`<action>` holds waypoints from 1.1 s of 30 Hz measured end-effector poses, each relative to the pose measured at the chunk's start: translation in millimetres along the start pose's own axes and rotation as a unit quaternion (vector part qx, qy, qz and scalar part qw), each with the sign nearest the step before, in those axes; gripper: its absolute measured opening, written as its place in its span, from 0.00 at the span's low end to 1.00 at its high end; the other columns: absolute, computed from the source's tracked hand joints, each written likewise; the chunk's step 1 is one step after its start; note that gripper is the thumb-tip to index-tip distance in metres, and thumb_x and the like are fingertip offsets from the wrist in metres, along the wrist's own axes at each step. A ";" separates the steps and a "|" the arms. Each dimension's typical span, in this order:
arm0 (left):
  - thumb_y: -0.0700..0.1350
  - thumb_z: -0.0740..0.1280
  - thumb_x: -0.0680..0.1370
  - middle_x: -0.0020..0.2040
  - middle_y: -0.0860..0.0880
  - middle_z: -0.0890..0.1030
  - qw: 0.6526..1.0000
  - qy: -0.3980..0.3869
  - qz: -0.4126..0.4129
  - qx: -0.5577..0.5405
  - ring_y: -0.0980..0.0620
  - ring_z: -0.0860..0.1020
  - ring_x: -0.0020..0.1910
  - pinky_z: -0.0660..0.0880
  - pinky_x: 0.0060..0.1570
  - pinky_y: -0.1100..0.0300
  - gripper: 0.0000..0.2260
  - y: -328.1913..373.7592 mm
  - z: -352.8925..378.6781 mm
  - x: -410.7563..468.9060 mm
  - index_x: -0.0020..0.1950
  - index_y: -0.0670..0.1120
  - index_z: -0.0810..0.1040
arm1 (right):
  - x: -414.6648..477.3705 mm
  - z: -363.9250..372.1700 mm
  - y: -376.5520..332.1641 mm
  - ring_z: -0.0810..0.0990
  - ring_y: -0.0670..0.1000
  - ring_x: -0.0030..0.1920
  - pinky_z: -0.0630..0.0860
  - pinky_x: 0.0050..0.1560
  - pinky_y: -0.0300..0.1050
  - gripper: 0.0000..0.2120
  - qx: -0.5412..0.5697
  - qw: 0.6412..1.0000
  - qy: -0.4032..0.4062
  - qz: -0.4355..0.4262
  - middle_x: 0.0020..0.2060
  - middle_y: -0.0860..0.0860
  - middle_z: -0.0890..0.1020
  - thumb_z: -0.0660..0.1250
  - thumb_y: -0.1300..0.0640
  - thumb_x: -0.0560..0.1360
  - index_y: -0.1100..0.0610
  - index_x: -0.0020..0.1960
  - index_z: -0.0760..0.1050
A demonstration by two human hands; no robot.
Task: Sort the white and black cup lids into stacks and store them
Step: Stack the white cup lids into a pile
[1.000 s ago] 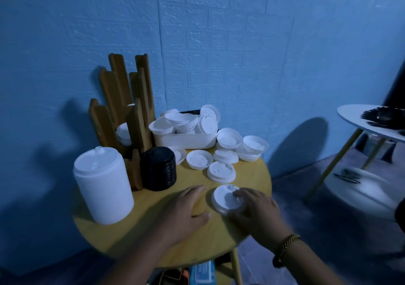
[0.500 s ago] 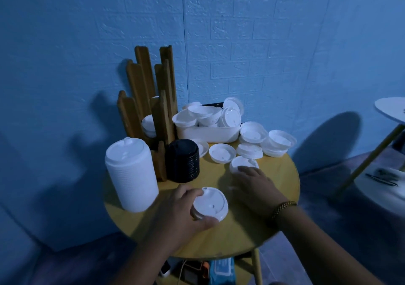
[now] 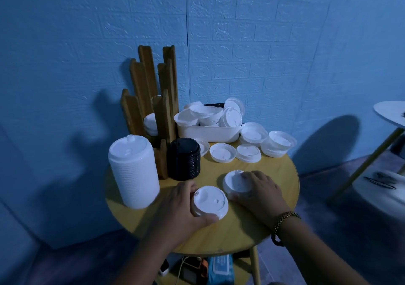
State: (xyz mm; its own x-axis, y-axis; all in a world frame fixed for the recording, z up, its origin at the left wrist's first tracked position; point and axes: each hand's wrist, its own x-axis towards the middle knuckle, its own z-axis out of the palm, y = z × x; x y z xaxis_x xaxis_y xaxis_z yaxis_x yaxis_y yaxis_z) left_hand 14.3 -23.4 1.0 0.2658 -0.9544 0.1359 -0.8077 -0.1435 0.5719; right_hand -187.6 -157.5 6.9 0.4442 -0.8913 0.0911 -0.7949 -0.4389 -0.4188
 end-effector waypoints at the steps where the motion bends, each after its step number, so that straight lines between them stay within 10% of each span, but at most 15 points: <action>1: 0.70 0.73 0.67 0.71 0.63 0.66 1.000 -0.008 0.001 -0.002 0.62 0.64 0.64 0.67 0.60 0.62 0.44 -0.6 -0.3 0.4 0.76 0.62 0.55 | 0.9 1.8 1.2 0.68 0.50 0.68 0.66 0.70 0.52 0.39 0.014 1.000 0.021 -0.004 0.70 0.46 0.69 0.69 0.30 0.68 0.46 0.72 0.66; 5: 0.72 0.70 0.68 0.77 0.61 0.64 0.999 -0.041 0.013 0.011 0.56 0.65 0.73 0.68 0.69 0.56 0.51 -3.7 -0.3 1.4 0.80 0.64 0.41 | -8.3 -3.9 5.8 0.71 0.46 0.63 0.74 0.60 0.41 0.32 0.180 0.982 0.048 -0.037 0.65 0.40 0.71 0.73 0.39 0.70 0.45 0.69 0.69; 10: 0.72 0.73 0.67 0.77 0.61 0.65 0.999 -0.039 0.008 0.012 0.56 0.64 0.75 0.67 0.72 0.55 0.55 -3.6 0.4 3.6 0.80 0.62 0.38 | -16.2 -9.6 -16.7 0.60 0.40 0.68 0.65 0.64 0.36 0.29 0.099 0.966 -0.157 -0.180 0.67 0.33 0.60 0.73 0.42 0.73 0.38 0.70 0.64; 17: 0.66 0.75 0.69 0.79 0.58 0.63 0.999 -0.045 0.011 -0.001 0.54 0.62 0.76 0.64 0.71 0.56 0.53 -3.8 0.0 3.2 0.81 0.61 0.41 | -14.0 13.8 -37.3 0.66 0.41 0.62 0.74 0.62 0.41 0.18 0.169 0.971 -0.063 -0.157 0.62 0.37 0.65 0.73 0.37 0.70 0.36 0.58 0.74; 23: 0.68 0.76 0.68 0.79 0.56 0.63 0.999 -0.045 0.015 0.005 0.53 0.62 0.76 0.65 0.71 0.56 0.54 -6.5 3.0 6.2 0.81 0.61 0.43 | -12.1 2.6 -37.0 0.67 0.31 0.63 0.72 0.61 0.33 0.13 0.214 0.943 -0.141 -0.214 0.63 0.30 0.68 0.74 0.56 0.73 0.43 0.53 0.77; 33: 0.67 0.75 0.68 0.79 0.57 0.61 0.998 -0.058 0.012 0.016 0.53 0.59 0.77 0.63 0.74 0.53 0.53 -7.4 1.4 6.5 0.81 0.62 0.43 | -10.9 2.8 -38.9 0.67 0.33 0.63 0.71 0.65 0.40 0.14 0.187 0.956 -0.120 -0.188 0.65 0.36 0.69 0.76 0.48 0.72 0.43 0.52 0.73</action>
State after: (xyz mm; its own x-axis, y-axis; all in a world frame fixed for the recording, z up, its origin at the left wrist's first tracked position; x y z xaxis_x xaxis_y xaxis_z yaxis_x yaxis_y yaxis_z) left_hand 21.2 -28.9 -3.5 0.1842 -0.9814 0.0535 -0.8296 -0.1261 0.5440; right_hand -160.3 -130.4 19.7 0.7881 -0.6061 0.1076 -0.3757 -0.6120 -0.6959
